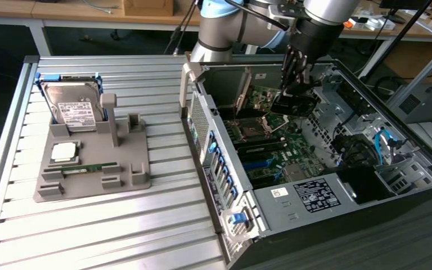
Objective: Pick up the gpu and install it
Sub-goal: 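Insert the gpu into the slot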
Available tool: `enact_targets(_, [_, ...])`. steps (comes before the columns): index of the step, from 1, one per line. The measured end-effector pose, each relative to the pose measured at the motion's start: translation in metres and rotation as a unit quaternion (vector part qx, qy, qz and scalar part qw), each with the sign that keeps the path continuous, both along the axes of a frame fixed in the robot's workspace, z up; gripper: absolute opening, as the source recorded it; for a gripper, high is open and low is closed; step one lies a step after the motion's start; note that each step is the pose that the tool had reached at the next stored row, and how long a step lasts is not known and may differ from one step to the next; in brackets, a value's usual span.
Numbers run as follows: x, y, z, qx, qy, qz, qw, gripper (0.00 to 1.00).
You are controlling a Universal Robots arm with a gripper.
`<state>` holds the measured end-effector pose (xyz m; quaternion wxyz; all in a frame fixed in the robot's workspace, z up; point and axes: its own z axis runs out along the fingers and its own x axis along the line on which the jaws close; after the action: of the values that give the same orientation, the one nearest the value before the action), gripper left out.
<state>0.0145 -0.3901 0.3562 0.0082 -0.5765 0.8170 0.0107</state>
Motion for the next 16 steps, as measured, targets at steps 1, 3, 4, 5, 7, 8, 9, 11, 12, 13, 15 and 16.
enact_targets(1, [0.0000, 0.0000, 0.0000, 0.0000, 0.0000, 0.001, 1.0000, 0.27])
enact_targets(3, [0.0000, 0.0000, 0.0000, 0.0000, 0.0000, 0.003, 1.0000, 0.27])
enact_targets(4, [0.0000, 0.0000, 0.0000, 0.0000, 0.0000, 0.004, 1.0000, 0.27])
enact_targets(5, [0.0000, 0.0000, -0.0001, 0.0000, 0.0000, 0.005, 1.0000, 0.27])
enact_targets(7, [0.0000, 0.0000, -0.0001, 0.0000, 0.0000, 0.006, 1.0000, 0.27])
enact_targets(8, [0.0000, 0.0000, -0.0001, 0.0000, 0.0000, 0.007, 1.0000, 0.27])
enact_targets(9, [0.0000, 0.0000, -0.0001, 0.0000, 0.0000, 0.008, 1.0000, 0.27])
enact_targets(11, [0.0000, 0.0000, -0.0001, 0.0000, 0.0000, 0.010, 0.9999, 0.27])
enact_targets(12, [0.0000, 0.0000, -0.0001, 0.0000, 0.0000, 0.011, 0.9999, 0.27])
enact_targets(13, [0.0000, 0.0000, -0.0001, 0.0000, 0.0000, 0.012, 0.9999, 0.27])
enact_targets(15, [0.0000, 0.0000, -0.0001, 0.0000, 0.0000, 0.015, 0.9999, 0.27])
enact_targets(16, [0.0000, 0.0000, -0.0001, 0.0000, 0.0000, 0.016, 0.9999, 0.27])
